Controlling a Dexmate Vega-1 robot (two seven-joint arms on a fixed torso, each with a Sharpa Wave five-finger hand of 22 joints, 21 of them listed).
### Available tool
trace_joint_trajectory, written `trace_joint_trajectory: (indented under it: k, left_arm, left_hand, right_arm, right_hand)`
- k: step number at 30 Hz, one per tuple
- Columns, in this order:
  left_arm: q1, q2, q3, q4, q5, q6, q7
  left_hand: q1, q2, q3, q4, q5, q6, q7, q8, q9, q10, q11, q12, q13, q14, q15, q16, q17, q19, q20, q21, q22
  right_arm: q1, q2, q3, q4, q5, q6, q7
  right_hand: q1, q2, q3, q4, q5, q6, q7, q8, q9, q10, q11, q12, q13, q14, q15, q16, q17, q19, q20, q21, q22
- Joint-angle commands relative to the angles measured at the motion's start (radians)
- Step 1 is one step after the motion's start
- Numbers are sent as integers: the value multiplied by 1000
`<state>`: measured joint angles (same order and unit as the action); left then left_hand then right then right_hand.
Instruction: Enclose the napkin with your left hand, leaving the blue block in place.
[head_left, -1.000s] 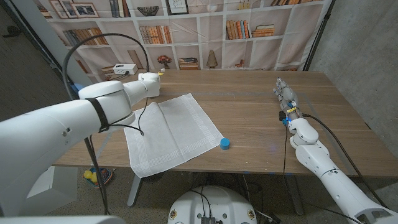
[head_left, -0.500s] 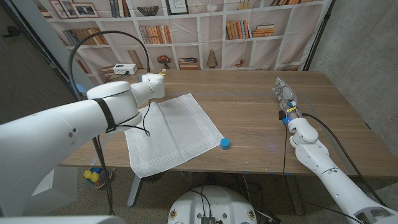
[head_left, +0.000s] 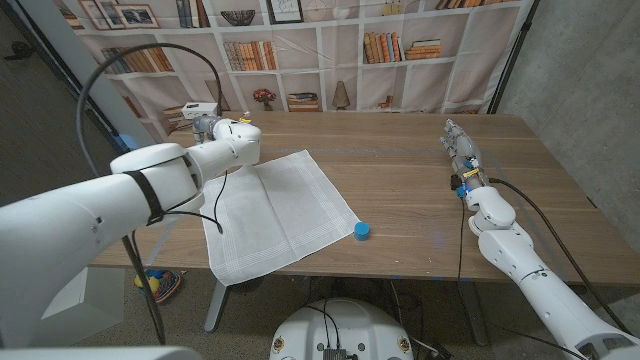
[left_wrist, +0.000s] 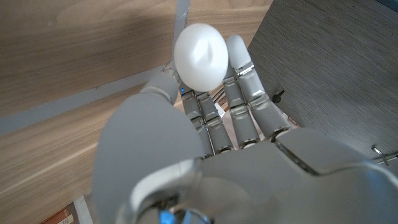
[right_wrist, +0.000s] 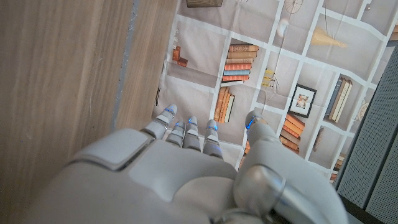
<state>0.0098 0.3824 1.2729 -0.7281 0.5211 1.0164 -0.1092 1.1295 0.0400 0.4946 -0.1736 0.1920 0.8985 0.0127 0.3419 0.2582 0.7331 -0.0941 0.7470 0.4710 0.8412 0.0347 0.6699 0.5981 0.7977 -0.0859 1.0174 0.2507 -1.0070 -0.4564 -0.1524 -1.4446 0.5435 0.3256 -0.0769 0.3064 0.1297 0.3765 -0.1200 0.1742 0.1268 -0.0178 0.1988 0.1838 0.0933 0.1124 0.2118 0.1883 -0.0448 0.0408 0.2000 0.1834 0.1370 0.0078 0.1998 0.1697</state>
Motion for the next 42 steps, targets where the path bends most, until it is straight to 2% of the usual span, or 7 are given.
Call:
trace_joint_trajectory:
  k: [1,6,11,15,24,33,42]
  left_arm:
    - [118,185,-123,-571,104,0,-43]
    - [180,227,-198,-665,123,-82,-45]
    - [215,241,-235,-724,168,-114,-90]
    - [241,273,-256,-813,206,-142,-168]
    - [324,317,-313,-960,311,-177,-271]
    - [411,337,-380,-1072,392,-226,-352]
    - [492,339,-438,-1153,455,-285,-422]
  left_hand:
    - [130,114,2,5,7,12,1,6,4,7,1,7,8,153,-262,10,8,-12,-88,13,0]
    - [132,112,3,4,7,18,3,7,6,13,4,10,17,156,-263,10,14,-12,-94,25,-1]
    - [134,110,3,4,7,20,3,6,7,13,2,10,24,159,-262,10,19,-14,-95,34,-3]
    - [134,109,4,4,8,19,1,5,7,12,2,10,28,157,-262,8,22,-17,-95,40,-4]
    - [135,108,5,5,8,20,1,3,9,11,2,10,39,158,-262,6,29,-21,-96,54,-7]
    - [135,106,7,6,8,23,0,2,11,18,4,11,48,163,-262,5,36,-24,-98,68,-11]
    - [133,105,8,7,9,23,-1,-1,13,19,-2,8,55,163,-262,1,42,-29,-97,82,-15]
  right_arm:
    - [-41,-16,12,-57,-6,3,-23]
    - [-78,-28,24,-103,-14,5,-49]
    - [-101,-34,30,-131,-18,6,-65]
    - [-125,-37,36,-156,-19,13,-77]
    - [-179,-44,50,-202,-21,28,-98]
    - [-234,-78,75,-274,-40,30,-118]
    - [-270,-113,106,-340,-51,5,-141]
  right_hand:
    - [-3,2,-2,-3,3,11,-1,-1,3,9,2,1,5,7,3,0,5,9,2,0,5]
    - [-3,1,-3,-3,3,12,-2,-1,3,11,2,0,5,8,2,-1,5,9,2,0,5]
    - [-3,1,-3,-3,3,12,-2,-2,3,12,2,0,5,8,1,-1,5,9,3,-1,5]
    - [-3,1,-4,-3,3,12,-2,-2,3,12,2,0,5,7,3,-1,5,9,3,-1,5]
    - [-5,1,-5,-2,3,14,-2,-2,3,12,1,-1,5,8,2,-1,5,10,2,-1,4]
    - [-6,0,-7,-2,3,15,-4,-2,3,13,1,-1,5,9,1,-1,5,11,2,0,4]
    - [-12,-3,-12,1,2,17,-6,-2,3,15,-1,-2,5,14,0,1,6,14,2,0,4]
